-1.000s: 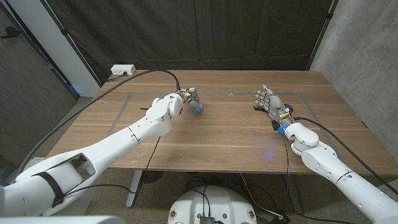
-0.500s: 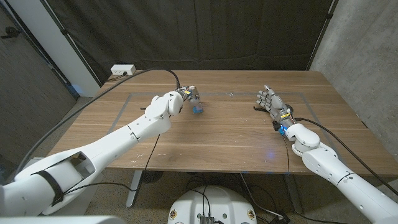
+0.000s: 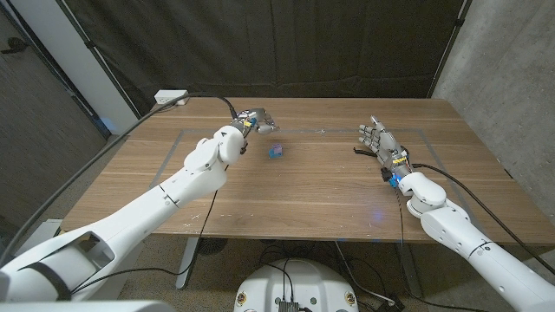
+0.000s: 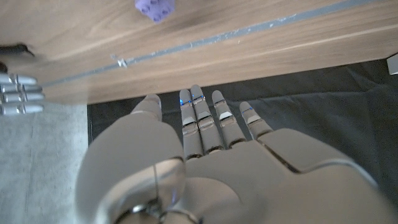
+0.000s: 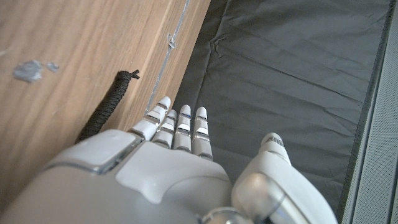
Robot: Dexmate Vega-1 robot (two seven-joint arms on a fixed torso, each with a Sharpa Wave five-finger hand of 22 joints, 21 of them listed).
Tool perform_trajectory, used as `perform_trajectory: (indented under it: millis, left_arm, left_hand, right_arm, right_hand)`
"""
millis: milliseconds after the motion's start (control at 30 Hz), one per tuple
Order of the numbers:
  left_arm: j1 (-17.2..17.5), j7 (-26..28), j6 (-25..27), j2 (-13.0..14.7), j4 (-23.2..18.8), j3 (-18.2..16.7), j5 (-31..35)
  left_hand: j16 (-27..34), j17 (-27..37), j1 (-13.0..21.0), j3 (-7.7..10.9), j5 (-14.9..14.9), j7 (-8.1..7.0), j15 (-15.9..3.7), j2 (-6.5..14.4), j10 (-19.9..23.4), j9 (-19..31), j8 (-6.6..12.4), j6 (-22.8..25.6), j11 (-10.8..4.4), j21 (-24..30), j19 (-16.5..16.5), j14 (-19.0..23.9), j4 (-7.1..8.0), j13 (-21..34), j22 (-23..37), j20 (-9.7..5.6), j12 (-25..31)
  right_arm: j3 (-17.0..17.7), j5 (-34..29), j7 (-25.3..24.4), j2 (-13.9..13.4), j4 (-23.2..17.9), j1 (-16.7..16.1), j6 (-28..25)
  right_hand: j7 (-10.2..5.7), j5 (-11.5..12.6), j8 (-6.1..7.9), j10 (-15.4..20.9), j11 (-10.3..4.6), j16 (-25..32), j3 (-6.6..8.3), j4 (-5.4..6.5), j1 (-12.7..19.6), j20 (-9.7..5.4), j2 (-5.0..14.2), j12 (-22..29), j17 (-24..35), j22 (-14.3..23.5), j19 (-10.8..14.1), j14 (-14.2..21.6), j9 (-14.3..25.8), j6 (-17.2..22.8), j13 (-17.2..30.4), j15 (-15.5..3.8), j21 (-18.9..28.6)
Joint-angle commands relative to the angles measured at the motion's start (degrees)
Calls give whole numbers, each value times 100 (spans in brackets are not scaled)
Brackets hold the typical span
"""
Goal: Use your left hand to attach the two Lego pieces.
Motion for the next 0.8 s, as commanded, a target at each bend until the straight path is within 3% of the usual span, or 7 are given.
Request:
perform_trajectory:
  millis: [33,233,433,533,600,700,800]
  left_arm:
    - [1009,1867,-1942,-174,92,-1359,-1995]
    - [1164,1603,-2538,-135,271,-1745,-3121]
    - [1175,1202,-3130,-139,727,-1924,-4085]
    - [1162,1029,-3391,-159,937,-1980,-4484]
    - [1173,1063,-3482,-176,1010,-1996,-4591]
    - [1178,1041,-3636,-194,1127,-2022,-4786]
    - [1126,839,-3895,-266,1370,-2035,-5126]
  left_hand:
    - [70,-6,-142,-13,-10,-9,-123,-11,67,10,28,106,-5,94,178,170,95,14,7,-143,24]
    - [18,-17,-280,-72,-11,-39,-119,-66,-75,4,-46,-45,43,55,133,136,171,9,4,-235,-21]
    - [-50,-17,-545,-228,-3,1,-141,-224,-462,0,-90,-173,54,5,75,-34,287,-1,-1,-304,-112]
    - [-80,-9,-810,-375,19,95,-114,-332,-752,2,-157,-514,117,-61,-70,-251,393,-6,0,-262,-121]
    - [-104,-5,-1050,-507,56,164,-48,-405,-1060,1,-173,-894,155,-152,-402,-588,455,-9,2,-36,-112]
    - [-118,-2,-1218,-603,88,223,-8,-454,-1483,-1,-178,-1243,264,-154,-563,-896,477,-11,5,-27,-151]
    - [-109,4,-1417,-720,105,194,37,-515,-1743,-2,-205,-1660,306,-177,-780,-1139,509,-12,7,-75,-136]
  right_arm:
    - [-38,-62,100,129,200,124,262]
    - [-52,-110,72,159,206,146,300]
    - [-87,-135,326,339,575,293,779]
    - [-65,-111,249,430,594,283,849]
    - [-59,-143,198,439,587,267,870]
    - [-46,-145,127,430,536,230,814]
    - [-30,-133,87,374,429,183,715]
  right_hand:
    - [-21,-23,-15,-12,5,-7,18,-5,11,15,58,-26,8,26,-11,-5,13,-49,-5,17,-3]
    - [-16,-24,-55,-5,1,-4,17,-5,13,17,59,-27,8,26,-10,2,12,-117,-5,8,-2]
    - [-29,-26,-79,2,0,-6,32,-13,37,4,81,-29,7,25,-5,-4,11,-144,-6,-26,0]
    - [-53,-32,-102,6,-17,-7,-1,-9,5,-7,30,-30,11,25,-15,-13,10,-175,-6,-42,-4]
    - [-65,-34,-118,14,-45,-4,-39,0,-37,-13,-24,-30,16,24,-17,-15,8,-192,-6,-56,-5]
    - [-158,-31,-148,55,-127,7,-98,16,-106,0,-101,-20,23,24,-27,2,7,-228,-5,-59,-8]
    - [-152,-25,-165,34,-52,16,-126,26,-140,-48,-133,-33,25,25,37,24,7,-251,-5,-62,18]
